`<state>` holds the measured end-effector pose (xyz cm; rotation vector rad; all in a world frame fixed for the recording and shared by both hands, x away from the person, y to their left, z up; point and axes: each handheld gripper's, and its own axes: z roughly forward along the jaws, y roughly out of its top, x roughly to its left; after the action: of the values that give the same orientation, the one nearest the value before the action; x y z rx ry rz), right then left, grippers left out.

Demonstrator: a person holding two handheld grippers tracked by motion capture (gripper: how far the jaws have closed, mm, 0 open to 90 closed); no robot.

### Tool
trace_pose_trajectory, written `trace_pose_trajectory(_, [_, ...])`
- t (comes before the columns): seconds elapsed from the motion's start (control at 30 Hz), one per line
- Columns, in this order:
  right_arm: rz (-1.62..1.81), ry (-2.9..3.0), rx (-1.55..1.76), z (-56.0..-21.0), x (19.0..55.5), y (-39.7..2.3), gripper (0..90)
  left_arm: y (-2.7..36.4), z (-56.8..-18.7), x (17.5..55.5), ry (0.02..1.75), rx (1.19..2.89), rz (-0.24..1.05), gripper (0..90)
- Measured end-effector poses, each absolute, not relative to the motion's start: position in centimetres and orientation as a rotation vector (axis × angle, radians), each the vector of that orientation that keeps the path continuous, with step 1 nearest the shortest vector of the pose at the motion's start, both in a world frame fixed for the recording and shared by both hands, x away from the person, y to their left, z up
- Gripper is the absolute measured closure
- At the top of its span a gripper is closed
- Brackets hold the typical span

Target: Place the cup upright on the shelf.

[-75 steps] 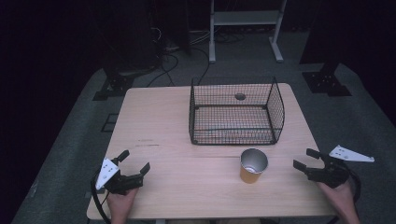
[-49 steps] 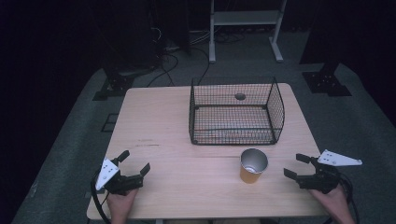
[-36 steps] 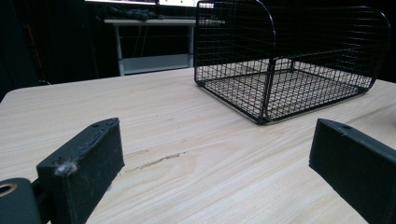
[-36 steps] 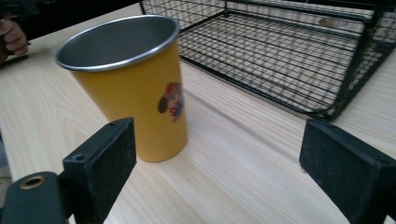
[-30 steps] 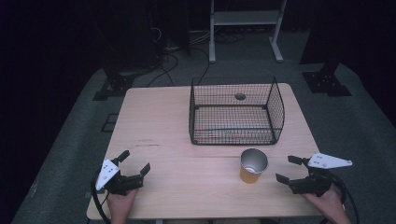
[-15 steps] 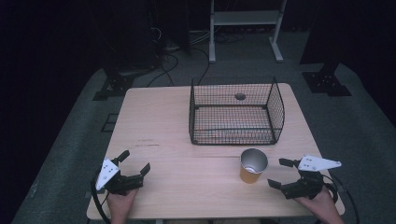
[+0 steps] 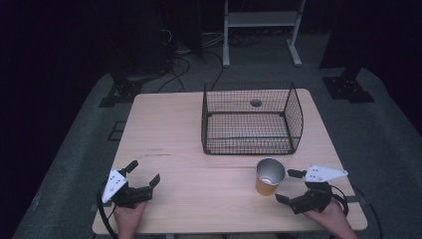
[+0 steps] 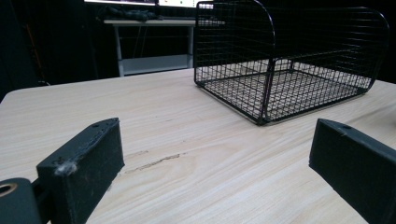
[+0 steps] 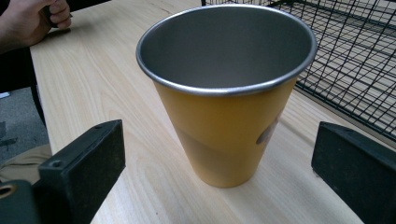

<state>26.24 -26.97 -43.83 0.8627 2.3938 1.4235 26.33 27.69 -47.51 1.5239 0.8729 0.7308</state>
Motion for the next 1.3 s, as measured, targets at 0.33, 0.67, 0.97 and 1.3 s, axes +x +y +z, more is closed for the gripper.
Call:
trace_pose_trajectory(0.33, [1.419, 2.394, 0.854, -43.7, 27.2, -25.6, 2.5, 27.7, -47.5, 26.3, 0.873, 1.523, 0.729, 2.4])
trace_pose_trajectory(0.67, [1.415, 2.395, 0.828, -43.6, 28.3, -23.7, 2.4, 27.7, -47.5, 26.3, 0.872, 1.519, 0.727, 2.3])
trace_pose_trajectory(0.97, [1.393, 2.396, 0.830, -44.1, 29.0, -22.7, 2.4, 27.7, -47.5, 26.3, 0.870, 1.519, 0.726, 2.4])
trace_pose_trajectory(1.3, [1.444, 2.463, 0.803, -42.9, 29.5, -23.0, 12.2, 27.7, -47.5, 26.4, 0.870, 1.518, 0.726, 2.4])
